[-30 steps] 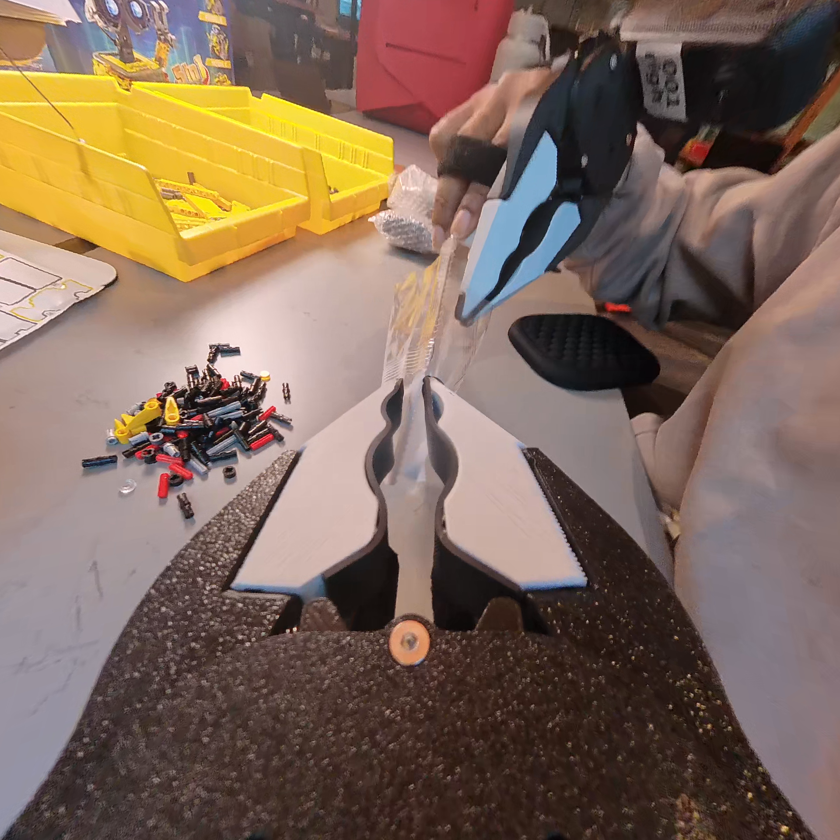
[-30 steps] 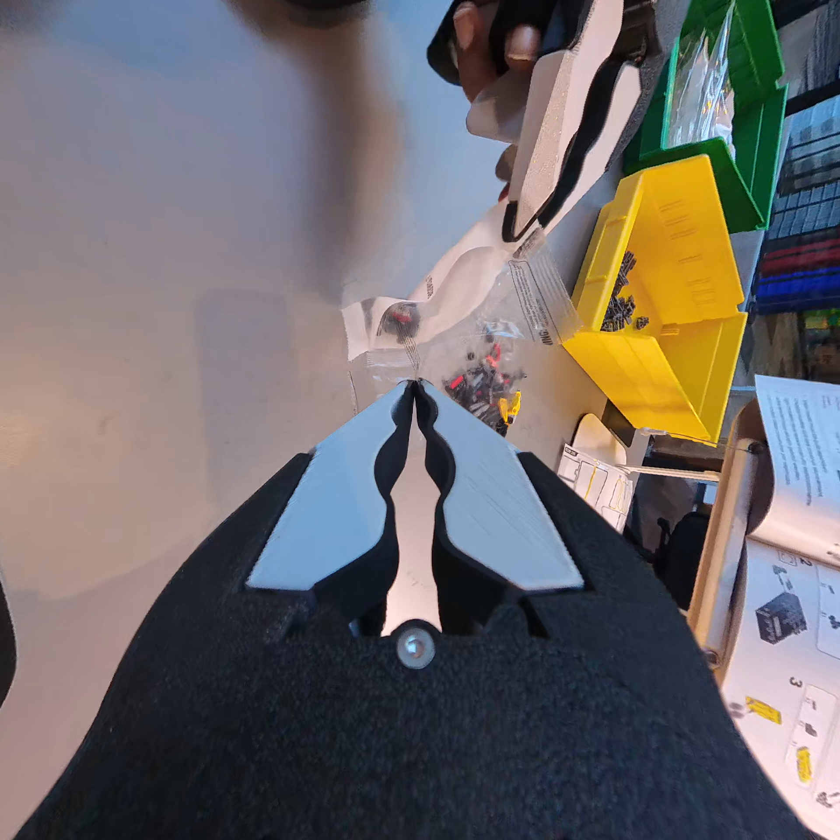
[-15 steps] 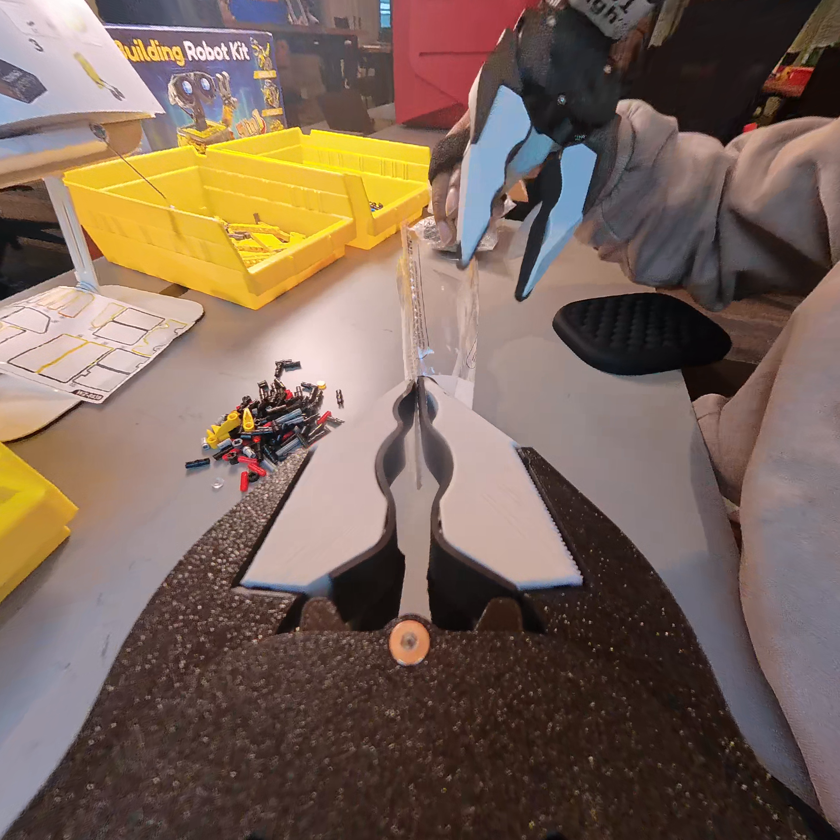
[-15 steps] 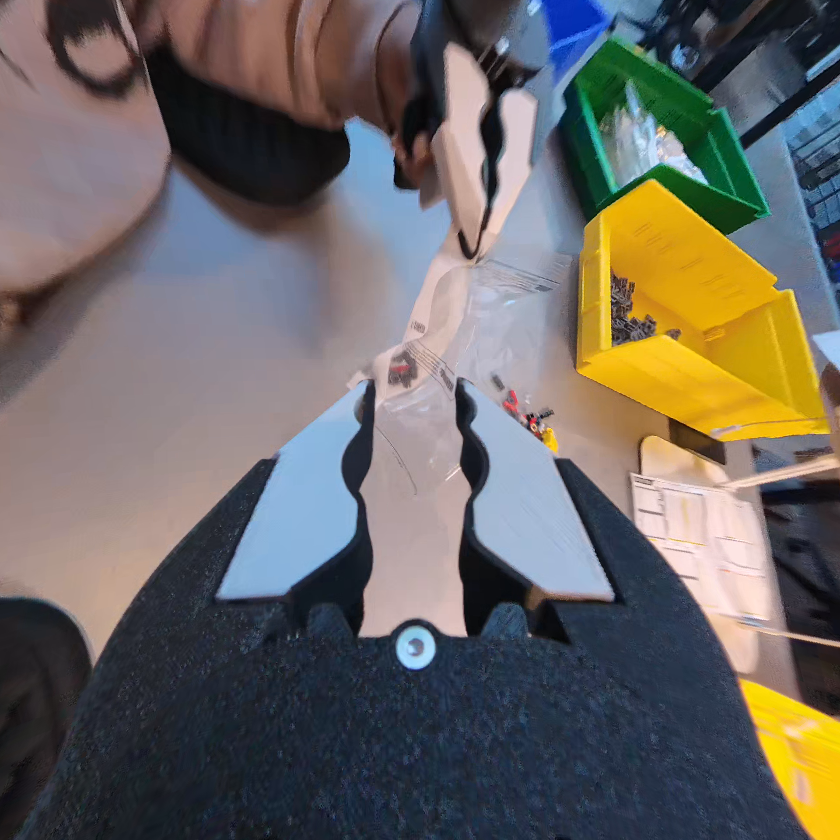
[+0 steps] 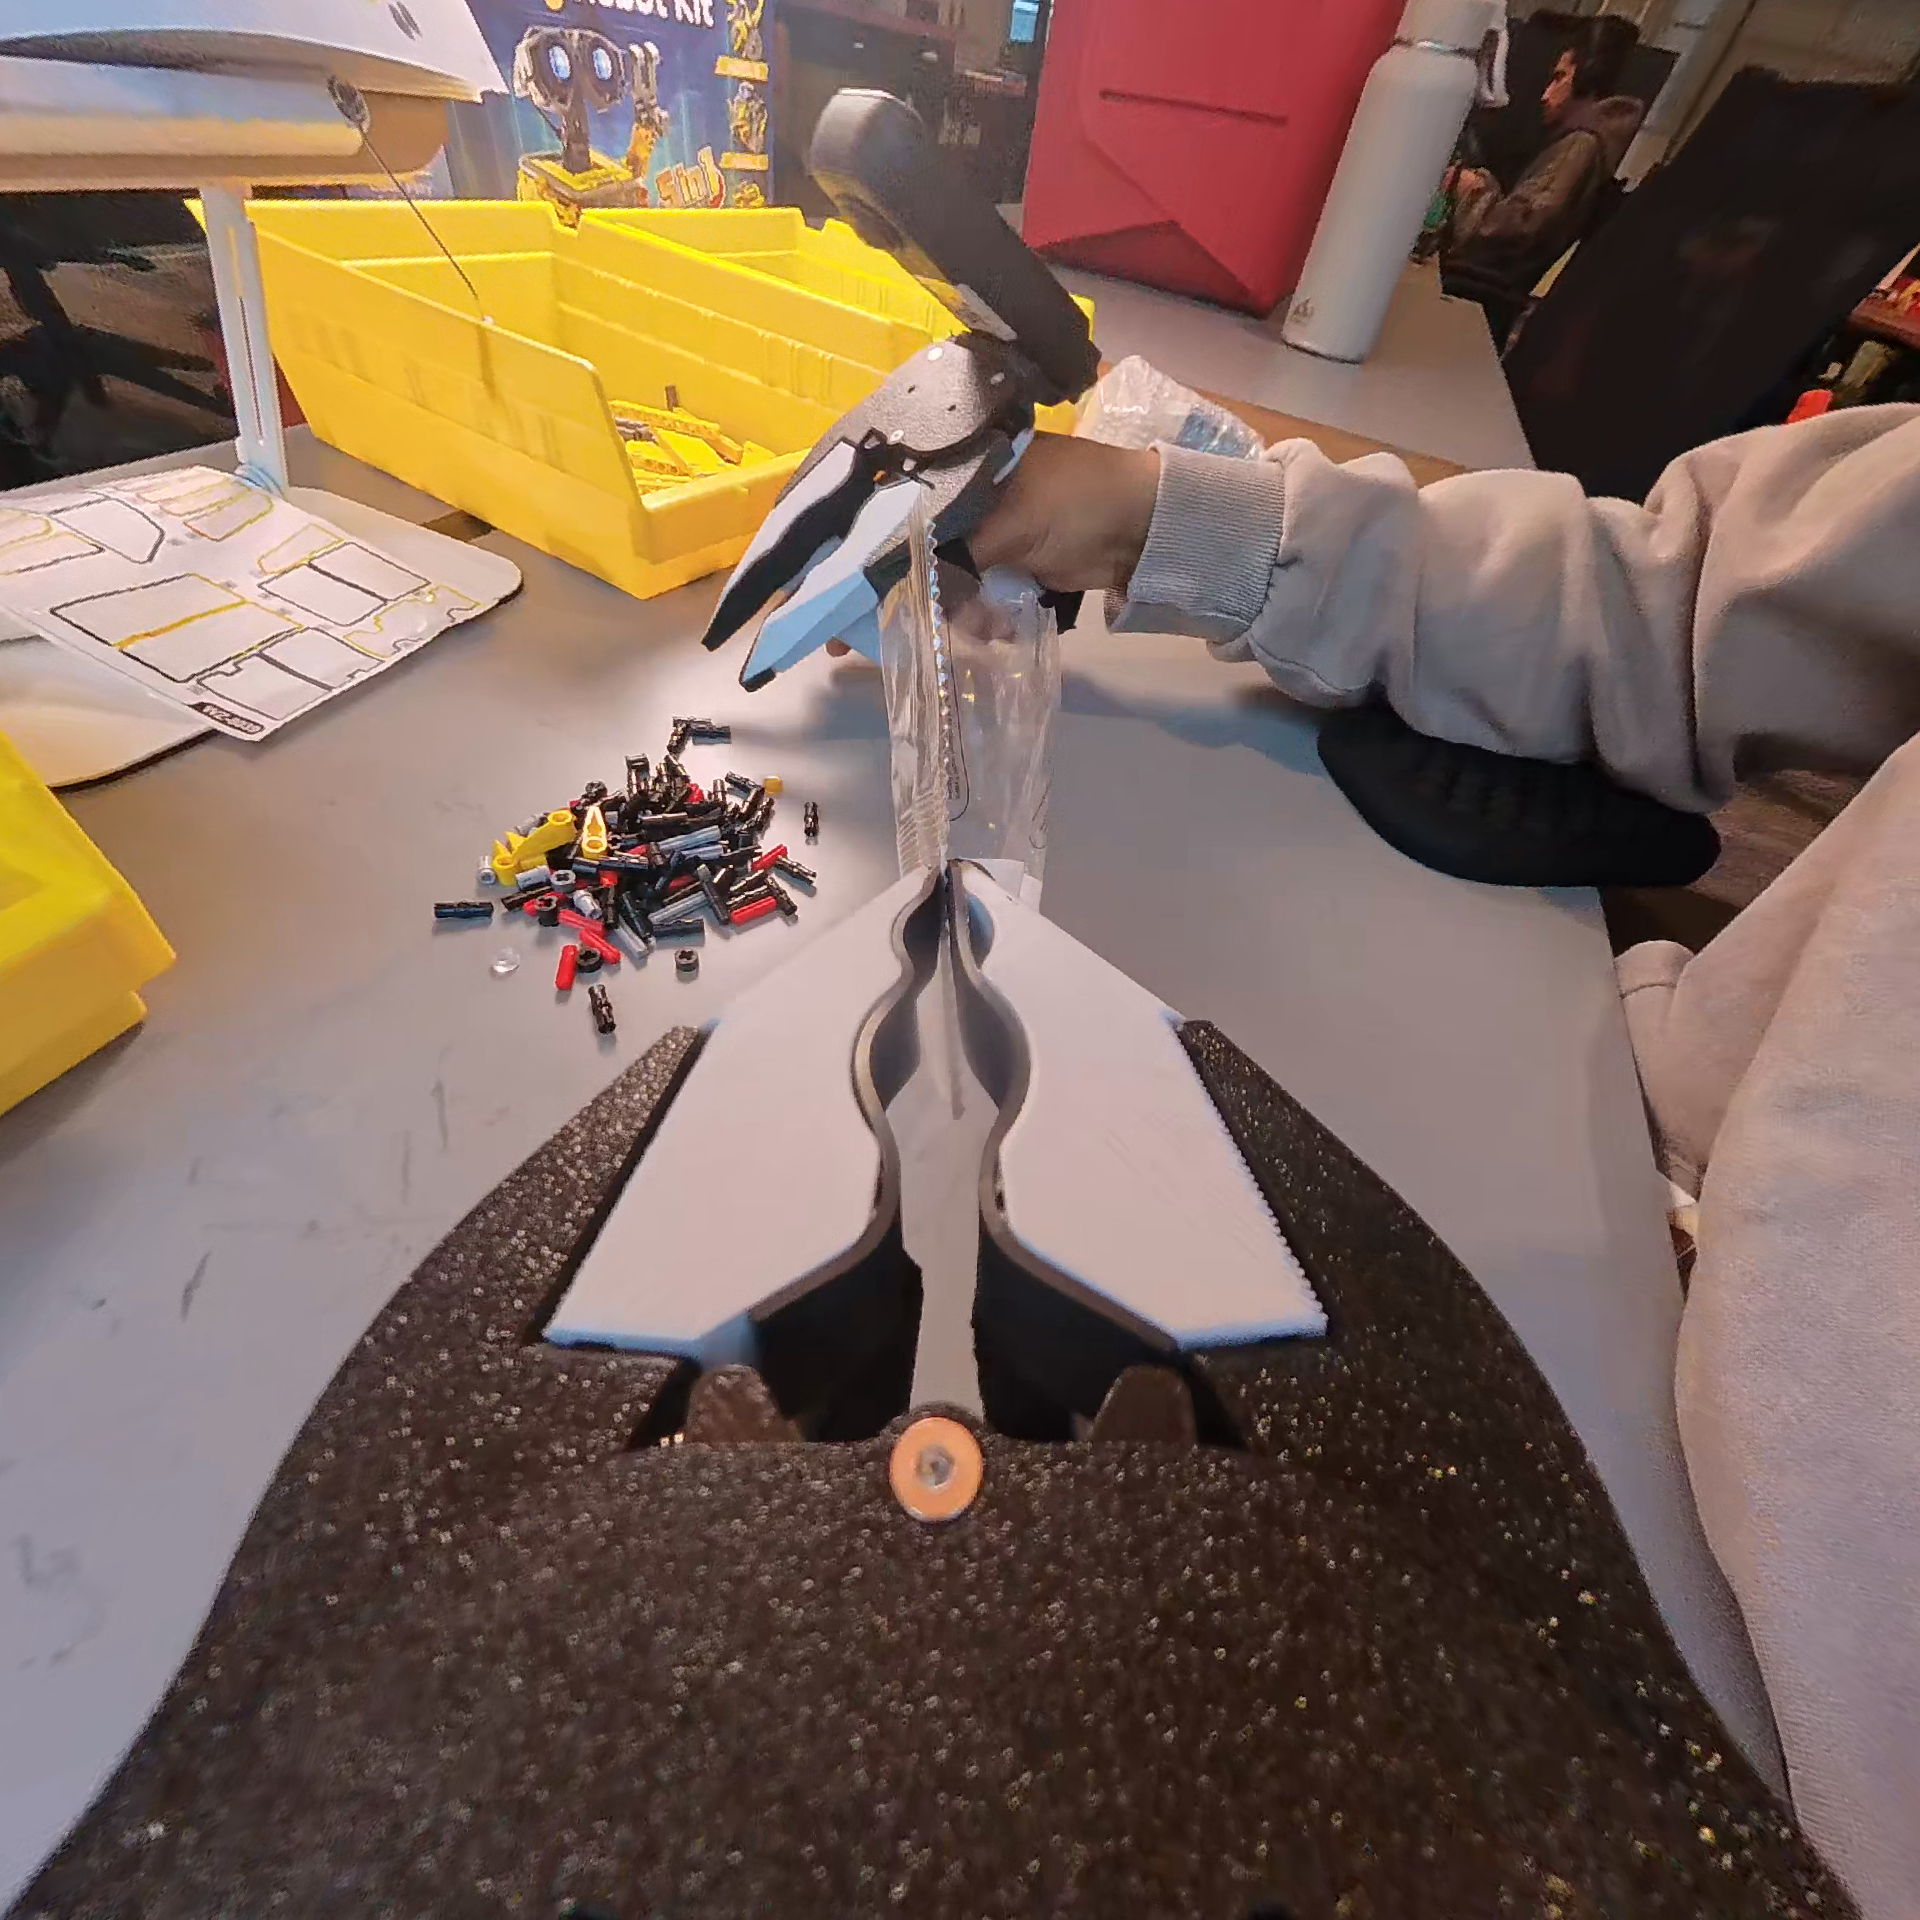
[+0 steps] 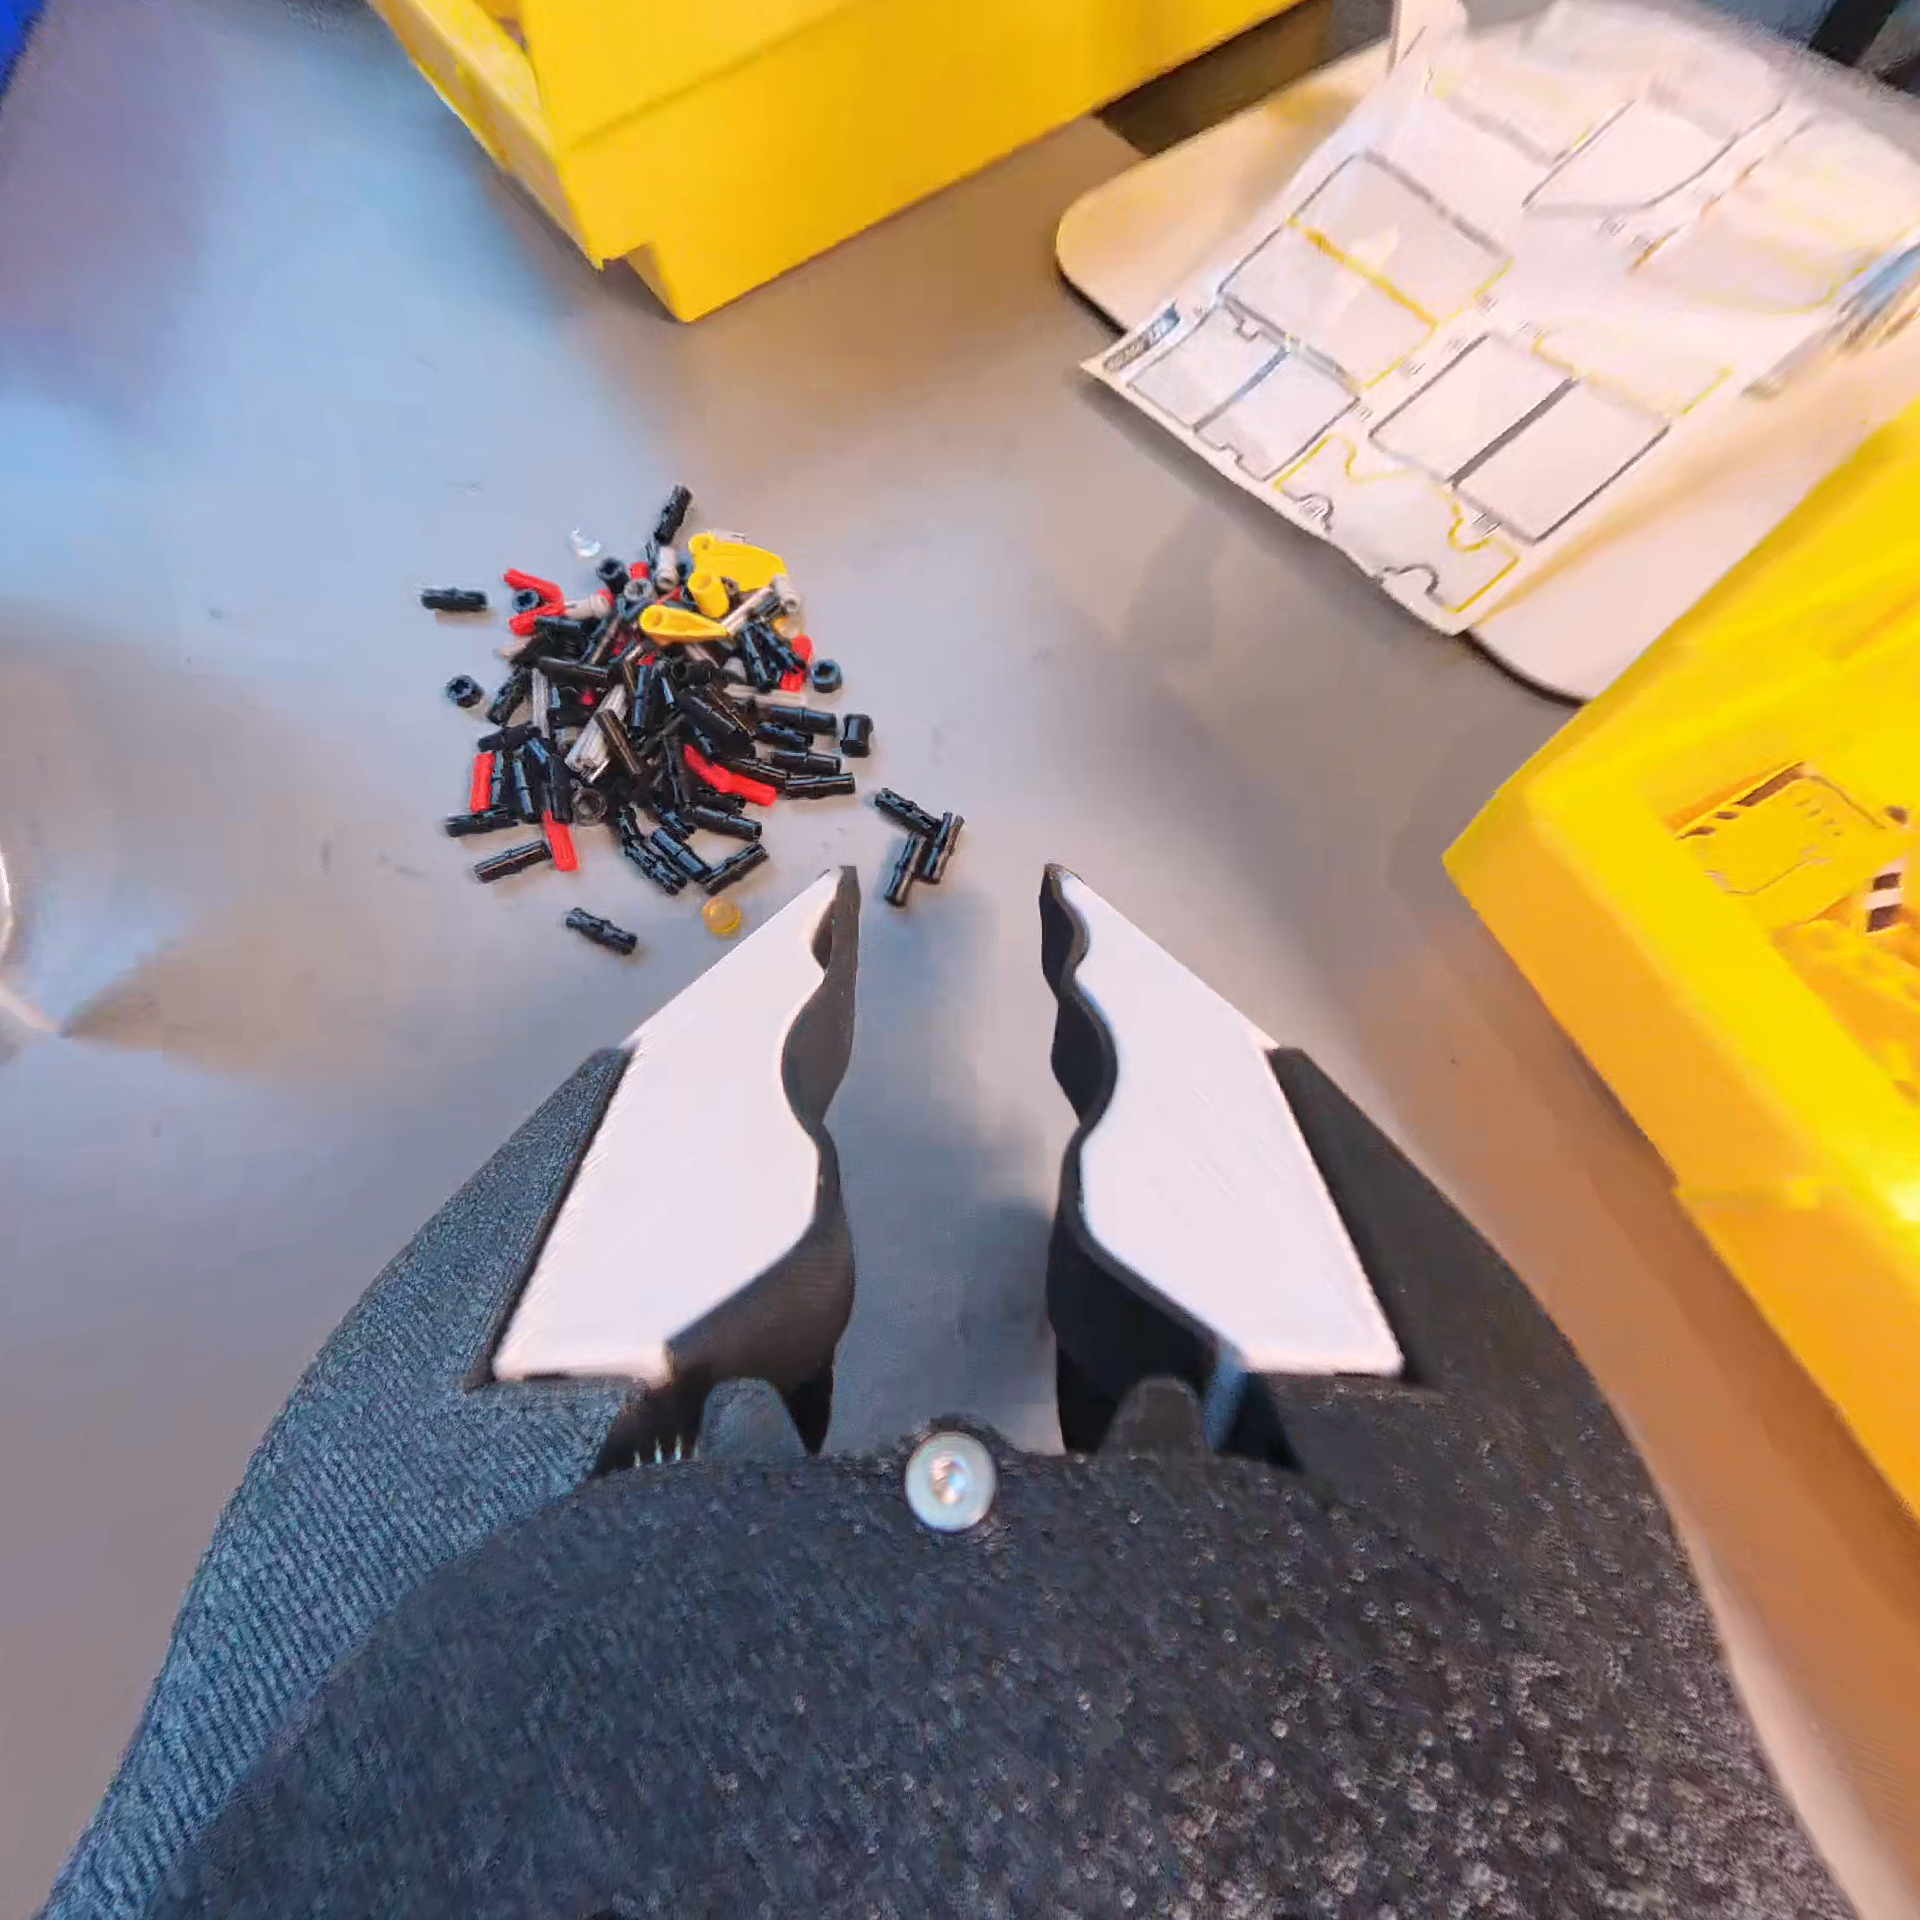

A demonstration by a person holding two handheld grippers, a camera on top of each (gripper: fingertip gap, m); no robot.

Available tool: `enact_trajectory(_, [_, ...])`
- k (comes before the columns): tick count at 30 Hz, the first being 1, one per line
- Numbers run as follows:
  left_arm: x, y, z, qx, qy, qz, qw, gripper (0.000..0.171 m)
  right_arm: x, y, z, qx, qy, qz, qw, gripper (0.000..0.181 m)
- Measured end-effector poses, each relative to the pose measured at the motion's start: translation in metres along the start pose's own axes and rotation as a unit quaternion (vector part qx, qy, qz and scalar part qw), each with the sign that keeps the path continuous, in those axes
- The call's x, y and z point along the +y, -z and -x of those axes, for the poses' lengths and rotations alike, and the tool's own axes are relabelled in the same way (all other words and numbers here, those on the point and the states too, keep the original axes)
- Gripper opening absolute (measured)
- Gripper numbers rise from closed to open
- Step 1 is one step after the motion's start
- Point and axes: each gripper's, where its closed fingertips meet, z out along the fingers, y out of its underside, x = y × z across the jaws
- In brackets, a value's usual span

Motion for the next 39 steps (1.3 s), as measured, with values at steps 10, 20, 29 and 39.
enact_trajectory(10, [0.009,-0.007,0.004,-0.002,0.003,0.008,1.000,0.000,0.008,-0.026,0.000,0.013,0.048,0.096,0.994,0.017])
enact_trajectory(20, [0.009,-0.009,0.004,0.000,-0.004,-0.001,1.000,0.000,0.004,-0.019,0.004,-0.018,0.060,0.081,0.995,0.009])
enact_trajectory(29, [0.005,-0.009,0.002,0.006,-0.010,-0.016,1.000,0.000,-0.088,0.079,0.140,-0.247,0.168,-0.130,0.945,0.009])
enact_trajectory(39, [0.003,-0.009,-0.002,0.008,-0.018,-0.017,1.000,0.000,-0.083,0.069,0.152,-0.251,0.187,-0.125,0.942,0.020])
